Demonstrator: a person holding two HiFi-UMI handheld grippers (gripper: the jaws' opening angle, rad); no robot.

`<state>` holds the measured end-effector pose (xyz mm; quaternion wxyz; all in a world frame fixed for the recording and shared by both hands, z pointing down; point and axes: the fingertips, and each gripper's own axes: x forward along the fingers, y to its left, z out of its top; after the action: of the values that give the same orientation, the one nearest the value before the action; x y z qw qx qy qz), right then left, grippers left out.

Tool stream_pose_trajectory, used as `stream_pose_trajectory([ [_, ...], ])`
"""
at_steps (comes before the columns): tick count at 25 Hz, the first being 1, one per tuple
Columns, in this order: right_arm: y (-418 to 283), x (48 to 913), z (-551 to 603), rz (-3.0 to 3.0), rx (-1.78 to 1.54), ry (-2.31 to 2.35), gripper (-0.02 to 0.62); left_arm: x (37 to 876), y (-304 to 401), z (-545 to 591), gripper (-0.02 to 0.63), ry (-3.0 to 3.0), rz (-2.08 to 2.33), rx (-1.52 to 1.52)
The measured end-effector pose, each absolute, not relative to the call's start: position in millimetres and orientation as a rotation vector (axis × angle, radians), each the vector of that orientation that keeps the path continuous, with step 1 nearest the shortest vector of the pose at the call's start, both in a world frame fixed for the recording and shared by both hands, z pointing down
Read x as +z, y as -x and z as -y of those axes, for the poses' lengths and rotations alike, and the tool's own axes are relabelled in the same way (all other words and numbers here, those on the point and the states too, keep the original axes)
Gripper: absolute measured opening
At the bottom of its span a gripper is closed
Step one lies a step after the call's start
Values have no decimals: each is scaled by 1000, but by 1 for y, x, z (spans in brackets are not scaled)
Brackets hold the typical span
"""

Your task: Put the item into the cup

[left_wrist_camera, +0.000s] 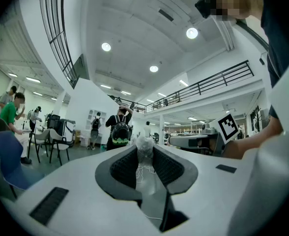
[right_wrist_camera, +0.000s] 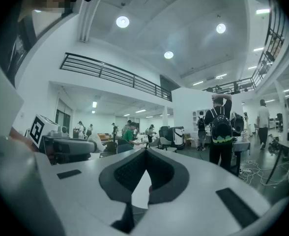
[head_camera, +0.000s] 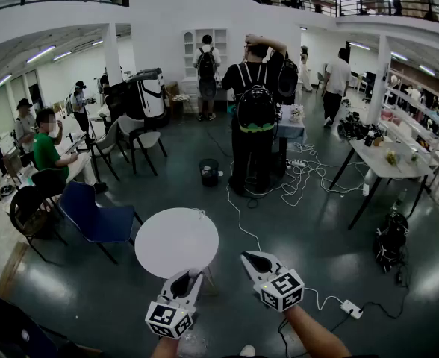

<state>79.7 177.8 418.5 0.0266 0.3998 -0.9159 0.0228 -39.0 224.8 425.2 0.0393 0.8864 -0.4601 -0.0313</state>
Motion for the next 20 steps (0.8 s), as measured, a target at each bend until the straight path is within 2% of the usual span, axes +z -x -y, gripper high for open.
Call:
stream_pose_trajectory([
  [20,-123,435,-129,2852,86,-1181,17,435,-8,-179,100,-2698,1487,-89],
])
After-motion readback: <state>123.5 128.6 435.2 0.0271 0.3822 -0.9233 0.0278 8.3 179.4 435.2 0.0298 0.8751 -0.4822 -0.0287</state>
